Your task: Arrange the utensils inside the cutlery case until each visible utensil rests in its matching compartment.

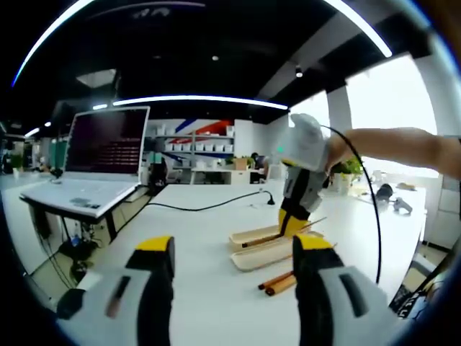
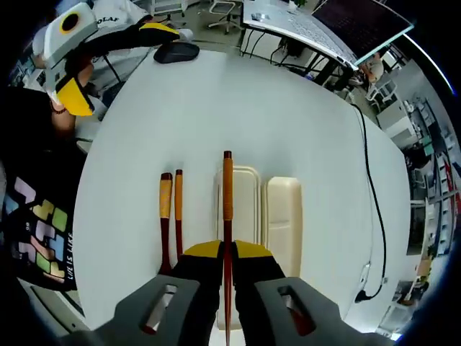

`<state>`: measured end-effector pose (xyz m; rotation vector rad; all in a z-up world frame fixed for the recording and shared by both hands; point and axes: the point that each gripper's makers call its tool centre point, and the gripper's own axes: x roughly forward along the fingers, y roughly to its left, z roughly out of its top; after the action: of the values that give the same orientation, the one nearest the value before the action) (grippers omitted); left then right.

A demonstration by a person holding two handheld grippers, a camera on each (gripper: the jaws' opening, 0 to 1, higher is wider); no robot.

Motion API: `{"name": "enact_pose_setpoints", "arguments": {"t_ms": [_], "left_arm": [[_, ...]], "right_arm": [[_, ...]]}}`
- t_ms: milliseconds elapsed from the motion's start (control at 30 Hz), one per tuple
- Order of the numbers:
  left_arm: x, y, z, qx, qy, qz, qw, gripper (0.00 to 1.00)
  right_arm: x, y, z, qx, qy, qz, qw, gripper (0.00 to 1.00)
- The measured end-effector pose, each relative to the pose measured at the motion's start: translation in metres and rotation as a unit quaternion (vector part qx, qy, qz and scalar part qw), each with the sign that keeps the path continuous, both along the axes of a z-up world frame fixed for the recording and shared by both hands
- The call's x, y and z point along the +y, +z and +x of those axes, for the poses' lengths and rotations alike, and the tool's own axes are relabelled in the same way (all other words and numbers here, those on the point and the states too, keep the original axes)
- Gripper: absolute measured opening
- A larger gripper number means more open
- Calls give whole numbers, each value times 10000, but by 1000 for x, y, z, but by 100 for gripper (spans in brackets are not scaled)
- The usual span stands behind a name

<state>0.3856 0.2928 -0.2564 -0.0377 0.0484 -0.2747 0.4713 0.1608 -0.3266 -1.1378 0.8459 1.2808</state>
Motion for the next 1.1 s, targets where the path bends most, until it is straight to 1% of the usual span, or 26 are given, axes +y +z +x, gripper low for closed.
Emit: {"name": "enact_pose_setpoints", "arguments": {"t_ms": [67, 100, 133, 200, 233, 300, 367, 467, 500, 533, 567, 667, 733, 800, 867, 933, 1033, 1100], "left_arm": [[-1, -1, 0, 13, -11, 1, 10000, 70], [-1, -1, 1, 19, -9, 1, 10000, 70], [-1, -2, 1, 21, -6, 2, 10000, 70], [-2, -2, 1, 22, -3, 9, 10000, 70], [-3, -2, 2, 30, -15, 12, 10000, 70], [-5, -2, 1, 37, -19, 20, 10000, 71], [-5, -2, 2, 34, -22, 28, 10000, 71], [-6, -3, 2, 50, -42, 23, 10000, 71], [-6, -4, 3, 53, -42, 22, 10000, 71], [-5, -4, 3, 57, -44, 21, 10000, 71], [-5, -4, 3, 63, -45, 18, 10000, 71], [-6, -5, 4, 76, -54, 10, 10000, 71], [-5, -6, 4, 76, -45, 18, 10000, 71], [-3, -5, 4, 72, -20, 12, 10000, 71], [-2, -5, 5, 77, -11, 3, 10000, 71], [-2, -5, 5, 74, -7, 4, 10000, 71], [-1, -5, 5, 77, -5, 4, 10000, 71], [-1, -5, 6, 88, -10, 4, 10000, 71]], "right_arm": [[0, 3, 5, -85, -15, 19, 10000, 2], [0, 6, 13, -257, -36, 57, 9996, 2], [0, 7, 15, -290, 16, 47, 9996, 2], [0, 5, 21, -289, 53, 86, 9995, 2], [-1, 4, 25, -315, 21, 30, 9995, 2], [-3, 3, 34, -434, -32, -35, 9990, 2], [-3, 1, 41, -490, -66, -60, 9988, 2], [-4, -3, 46, -513, -116, -46, 9986, 2], [-6, -5, 49, -537, -104, -103, 9985, 2], [-7, -6, 51, -551, -128, -110, 9983, 2], [-10, -8, 54, -516, -271, -66, 9983, 2], [-14, -13, 53, -546, -220, 27, 9983, 2], [-15, -15, 60, -562, -324, 43, 9979, 2], [-17, -17, 63, -658, -240, 24, 9975, 2], [-19, -19, 66, -688, -266, -21, 9973, 2], [-19, -20, 68, -756, -261, 14, 9968, 2], [-18, -24, 68, -685, -279, 47, 9973, 3], [-18, -28, 69, -718, -272, 37, 9970, 3]]}}
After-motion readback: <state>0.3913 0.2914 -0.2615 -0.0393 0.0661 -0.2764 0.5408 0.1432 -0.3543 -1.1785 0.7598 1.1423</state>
